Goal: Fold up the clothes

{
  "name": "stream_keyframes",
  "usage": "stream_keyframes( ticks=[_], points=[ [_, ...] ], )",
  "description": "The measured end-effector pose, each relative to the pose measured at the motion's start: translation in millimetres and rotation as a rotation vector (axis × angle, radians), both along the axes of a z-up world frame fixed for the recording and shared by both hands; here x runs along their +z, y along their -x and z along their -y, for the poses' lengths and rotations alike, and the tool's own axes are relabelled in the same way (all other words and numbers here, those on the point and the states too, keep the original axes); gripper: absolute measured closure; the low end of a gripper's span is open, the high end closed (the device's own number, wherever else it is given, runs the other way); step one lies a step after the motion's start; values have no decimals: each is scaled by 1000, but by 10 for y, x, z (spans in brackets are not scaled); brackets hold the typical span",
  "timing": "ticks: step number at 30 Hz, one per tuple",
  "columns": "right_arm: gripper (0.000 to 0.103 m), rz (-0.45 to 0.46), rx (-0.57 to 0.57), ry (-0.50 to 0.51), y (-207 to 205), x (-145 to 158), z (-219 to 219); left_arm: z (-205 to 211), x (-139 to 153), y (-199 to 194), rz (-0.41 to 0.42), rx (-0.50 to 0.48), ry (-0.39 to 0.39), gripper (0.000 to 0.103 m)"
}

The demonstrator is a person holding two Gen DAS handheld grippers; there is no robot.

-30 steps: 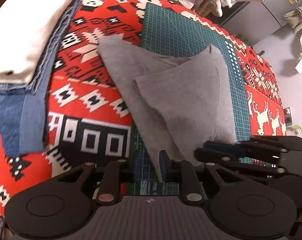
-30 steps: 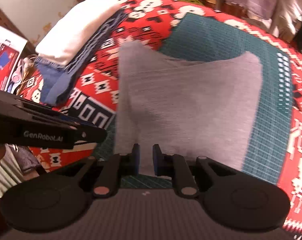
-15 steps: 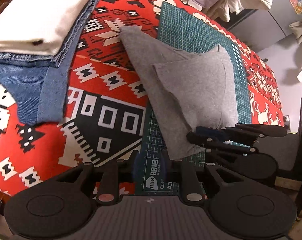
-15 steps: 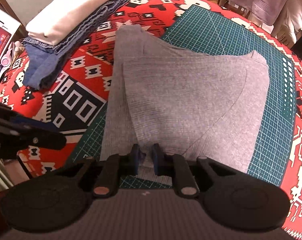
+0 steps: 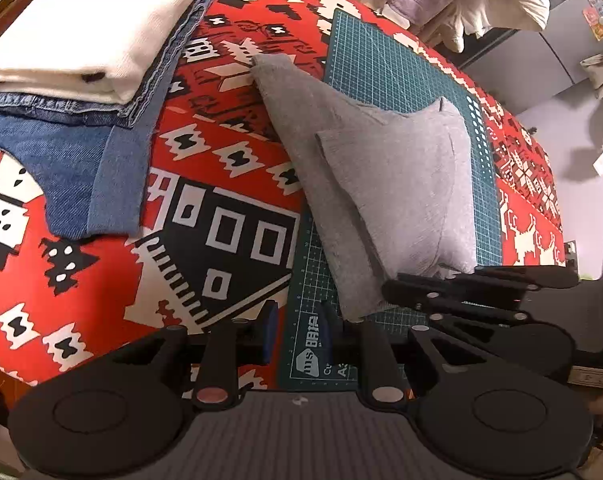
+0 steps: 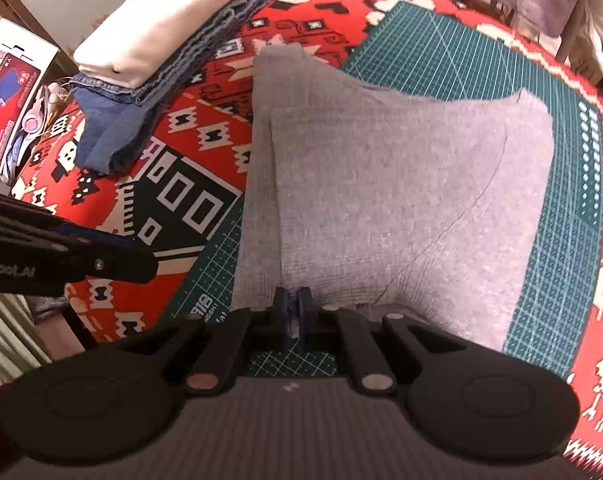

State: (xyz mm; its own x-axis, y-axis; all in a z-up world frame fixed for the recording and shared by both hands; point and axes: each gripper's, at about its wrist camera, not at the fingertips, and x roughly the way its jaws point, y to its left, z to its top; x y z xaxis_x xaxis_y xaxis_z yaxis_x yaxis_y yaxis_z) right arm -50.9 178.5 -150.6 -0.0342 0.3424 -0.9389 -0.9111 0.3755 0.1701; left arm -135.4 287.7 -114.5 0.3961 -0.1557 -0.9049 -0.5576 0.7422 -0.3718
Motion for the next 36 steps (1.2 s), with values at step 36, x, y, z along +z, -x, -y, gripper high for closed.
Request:
stream_keyframes(
  ticks=[36],
  points=[
    [94,-14,-353,-10,-581,36,882,632,-270,-1118,98,-348,25,97]
  ],
)
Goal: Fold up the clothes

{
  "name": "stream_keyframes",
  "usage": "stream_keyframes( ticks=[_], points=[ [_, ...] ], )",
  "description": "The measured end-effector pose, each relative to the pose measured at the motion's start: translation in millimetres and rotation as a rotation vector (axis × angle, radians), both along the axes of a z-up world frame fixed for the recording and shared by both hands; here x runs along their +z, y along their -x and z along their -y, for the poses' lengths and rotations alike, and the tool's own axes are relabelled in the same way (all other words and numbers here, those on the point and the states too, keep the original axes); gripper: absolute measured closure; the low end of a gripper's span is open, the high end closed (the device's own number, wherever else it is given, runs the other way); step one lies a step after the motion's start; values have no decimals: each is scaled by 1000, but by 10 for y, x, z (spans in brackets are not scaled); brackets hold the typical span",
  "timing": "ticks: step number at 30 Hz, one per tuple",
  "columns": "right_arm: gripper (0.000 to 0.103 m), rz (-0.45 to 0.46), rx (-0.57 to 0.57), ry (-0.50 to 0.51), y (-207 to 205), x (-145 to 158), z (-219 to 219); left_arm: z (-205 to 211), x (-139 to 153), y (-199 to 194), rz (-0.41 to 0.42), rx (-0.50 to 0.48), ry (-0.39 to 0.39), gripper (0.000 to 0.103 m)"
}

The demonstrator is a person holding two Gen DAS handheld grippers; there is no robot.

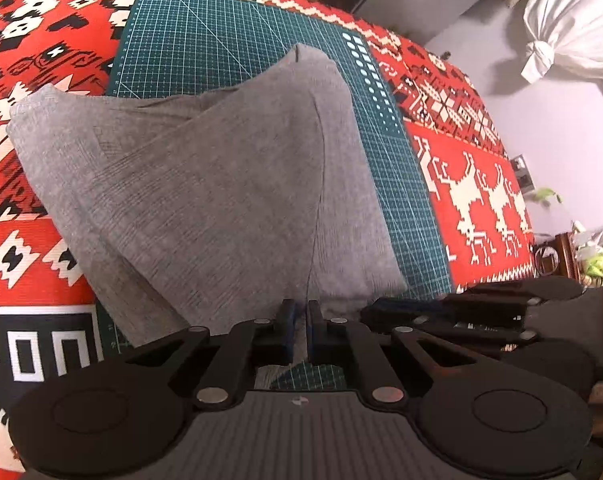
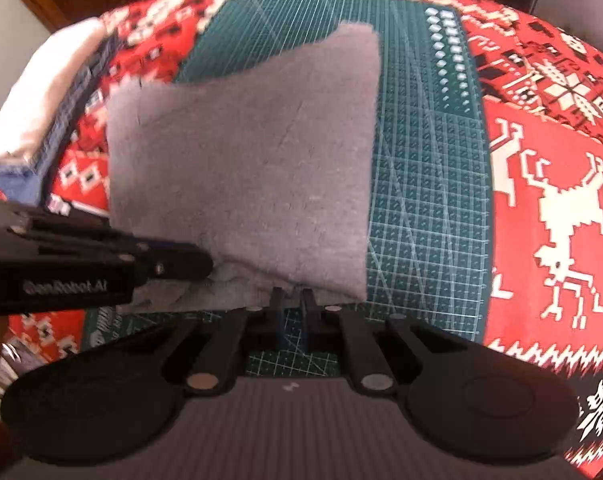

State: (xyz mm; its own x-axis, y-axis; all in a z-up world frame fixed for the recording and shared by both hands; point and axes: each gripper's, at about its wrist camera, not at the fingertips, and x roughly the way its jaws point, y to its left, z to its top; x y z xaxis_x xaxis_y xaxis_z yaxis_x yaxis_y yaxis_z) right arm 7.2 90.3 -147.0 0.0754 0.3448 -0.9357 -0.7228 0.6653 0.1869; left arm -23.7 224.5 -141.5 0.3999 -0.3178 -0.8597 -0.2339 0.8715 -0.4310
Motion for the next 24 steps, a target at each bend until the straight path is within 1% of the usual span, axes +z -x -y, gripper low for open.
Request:
stream_keyframes(
  ticks=[3,5,8,11,17,21,24],
  points=[
    [92,36,-32,-45,-70,168,81,3,112,-3,31,-12,-2,97],
    [92,48,-51,-52,-146,190,96,26,153,-60,54,-27,-9,97],
    [92,36,-63,-34,-225,79,92,96,124,-190,65,-67,-35,97],
    [92,20,-59,-10,-206,-50,119,155,30,-263,34,-94,-70,97],
    [91,-1,-41,14,-76,-91,259,173,19,-240,20,-107,-89,97],
    [91,16,-74,-13,-101,42,356,183,131,-218,48,-110,-80,97],
    [91,31,-94,-41,-188,110,333,194,190,-265,77,-107,-77,97]
  ],
)
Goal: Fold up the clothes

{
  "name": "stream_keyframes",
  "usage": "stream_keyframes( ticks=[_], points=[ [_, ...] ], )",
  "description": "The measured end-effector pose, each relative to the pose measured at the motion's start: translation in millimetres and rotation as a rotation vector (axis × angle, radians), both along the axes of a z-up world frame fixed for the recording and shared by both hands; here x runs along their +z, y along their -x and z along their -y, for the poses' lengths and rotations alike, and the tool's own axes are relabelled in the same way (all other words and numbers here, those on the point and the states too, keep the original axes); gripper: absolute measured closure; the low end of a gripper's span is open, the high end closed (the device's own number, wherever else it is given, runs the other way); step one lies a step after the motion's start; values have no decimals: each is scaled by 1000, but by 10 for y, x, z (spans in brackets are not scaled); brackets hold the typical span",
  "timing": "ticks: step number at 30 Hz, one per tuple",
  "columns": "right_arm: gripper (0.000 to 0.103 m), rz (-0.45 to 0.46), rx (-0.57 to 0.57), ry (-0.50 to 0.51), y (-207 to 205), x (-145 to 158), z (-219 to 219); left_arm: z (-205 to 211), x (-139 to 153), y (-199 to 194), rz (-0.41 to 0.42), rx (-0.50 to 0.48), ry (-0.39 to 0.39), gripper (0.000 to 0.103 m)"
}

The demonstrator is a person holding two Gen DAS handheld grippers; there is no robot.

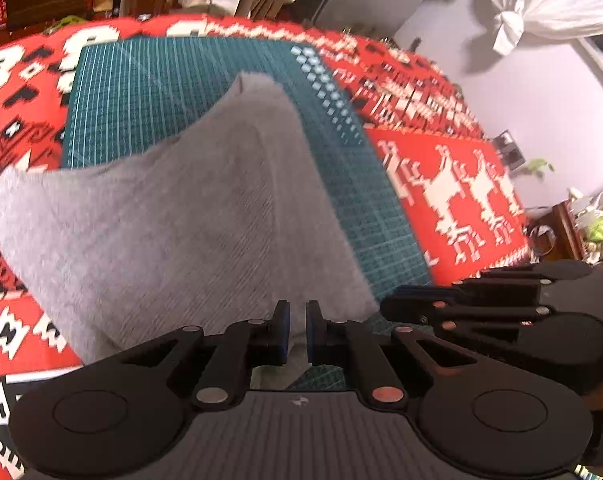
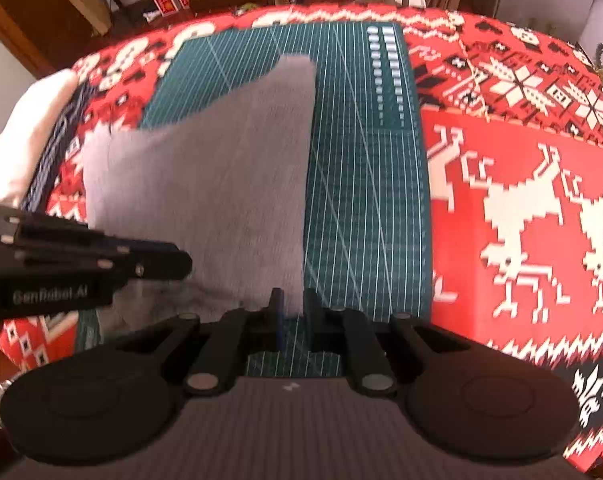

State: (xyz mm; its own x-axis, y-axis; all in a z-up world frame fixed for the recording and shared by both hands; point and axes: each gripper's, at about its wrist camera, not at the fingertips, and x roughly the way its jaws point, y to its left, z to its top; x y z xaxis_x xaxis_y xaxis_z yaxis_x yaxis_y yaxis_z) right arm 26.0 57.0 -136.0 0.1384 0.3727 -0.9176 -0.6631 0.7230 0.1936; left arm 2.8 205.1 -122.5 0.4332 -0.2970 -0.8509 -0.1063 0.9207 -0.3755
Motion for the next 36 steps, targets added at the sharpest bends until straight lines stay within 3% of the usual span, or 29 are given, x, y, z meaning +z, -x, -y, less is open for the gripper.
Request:
stream_keyframes(
  ticks=[9,14,23,29,36],
  points=[
    [91,74,17,-69,-333,23,-356,-99,32,-291,61,43,-34,97],
    [93,43,12,-70,-510,-127,-514,-217,-45,-399,34,90,-18,97],
    [93,-17,47,-21,-209,-246,-200,-161,-118,-241,-15,108,7,97],
    [93,-29,44,-27,-178,-126,-102,-171,-64,-235,4,126,27,97],
    [93,44,12,-100,-592,6,-446,-342,-52,-589,43,163,51,97]
  ],
)
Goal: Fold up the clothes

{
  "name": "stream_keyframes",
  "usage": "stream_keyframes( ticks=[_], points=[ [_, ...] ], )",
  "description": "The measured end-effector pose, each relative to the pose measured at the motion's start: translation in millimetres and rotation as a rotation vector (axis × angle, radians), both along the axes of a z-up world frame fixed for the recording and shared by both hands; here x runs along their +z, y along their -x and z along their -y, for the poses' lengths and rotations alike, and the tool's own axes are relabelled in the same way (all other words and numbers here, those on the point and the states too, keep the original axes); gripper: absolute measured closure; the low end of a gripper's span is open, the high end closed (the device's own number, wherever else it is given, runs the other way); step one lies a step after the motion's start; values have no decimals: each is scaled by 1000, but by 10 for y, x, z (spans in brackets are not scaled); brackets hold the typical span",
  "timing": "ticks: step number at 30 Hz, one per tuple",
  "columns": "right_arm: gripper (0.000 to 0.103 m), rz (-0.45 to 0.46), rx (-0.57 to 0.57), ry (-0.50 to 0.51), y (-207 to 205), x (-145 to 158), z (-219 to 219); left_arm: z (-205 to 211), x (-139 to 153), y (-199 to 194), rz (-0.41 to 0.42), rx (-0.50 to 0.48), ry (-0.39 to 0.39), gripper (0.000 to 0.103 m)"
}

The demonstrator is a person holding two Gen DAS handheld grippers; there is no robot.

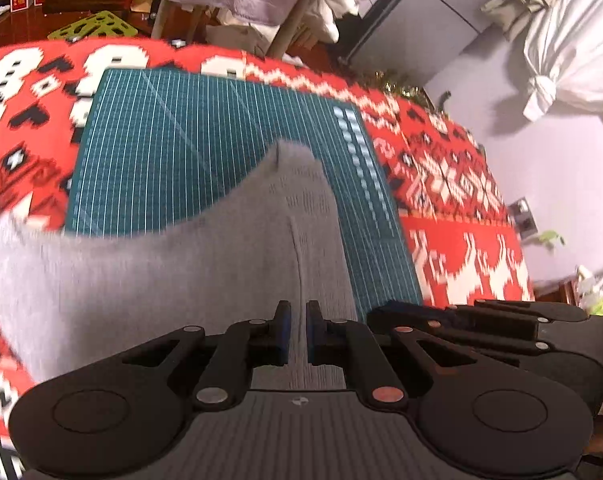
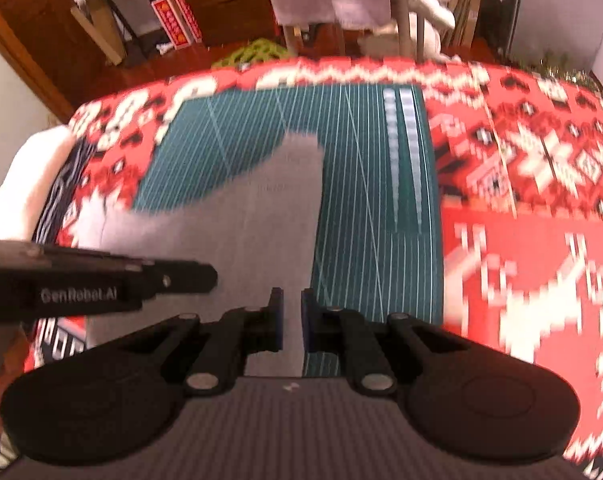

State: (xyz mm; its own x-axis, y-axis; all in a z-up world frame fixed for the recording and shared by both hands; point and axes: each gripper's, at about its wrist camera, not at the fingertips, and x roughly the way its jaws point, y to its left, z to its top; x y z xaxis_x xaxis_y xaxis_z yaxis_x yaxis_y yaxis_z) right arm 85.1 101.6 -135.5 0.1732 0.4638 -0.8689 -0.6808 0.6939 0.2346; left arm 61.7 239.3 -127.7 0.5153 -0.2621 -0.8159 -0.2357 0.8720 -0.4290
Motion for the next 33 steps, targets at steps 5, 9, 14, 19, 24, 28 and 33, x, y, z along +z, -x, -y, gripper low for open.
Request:
stream_keyframes(
  ticks=[5,9,14,19,24,28,33],
  points=[
    [93,13,-20,-19,-364,-35,-315,-151,-10,-291,-1,15,4,97],
    [94,5,-5,-4,-568,-138,-570,-252,-74,-477,-18,26,18,97],
    [94,0,10,16,-747,-249,-750,-298,-172,-621,-38,26,17,97],
    [94,-8,6,24,-911,-325,-870,-331,-234,-650,-49,44,28,97],
    [93,-9,2,9,-1003,-329,-910,-334,-253,-656,-51,43,30,96],
    [92,4,-23,-2,-1038,-263,-877,-336,-234,-636,-47,53,34,97],
    [92,15,-53,-27,-1004,-82,-750,-347,-98,-498,-26,68,39,97]
  ],
)
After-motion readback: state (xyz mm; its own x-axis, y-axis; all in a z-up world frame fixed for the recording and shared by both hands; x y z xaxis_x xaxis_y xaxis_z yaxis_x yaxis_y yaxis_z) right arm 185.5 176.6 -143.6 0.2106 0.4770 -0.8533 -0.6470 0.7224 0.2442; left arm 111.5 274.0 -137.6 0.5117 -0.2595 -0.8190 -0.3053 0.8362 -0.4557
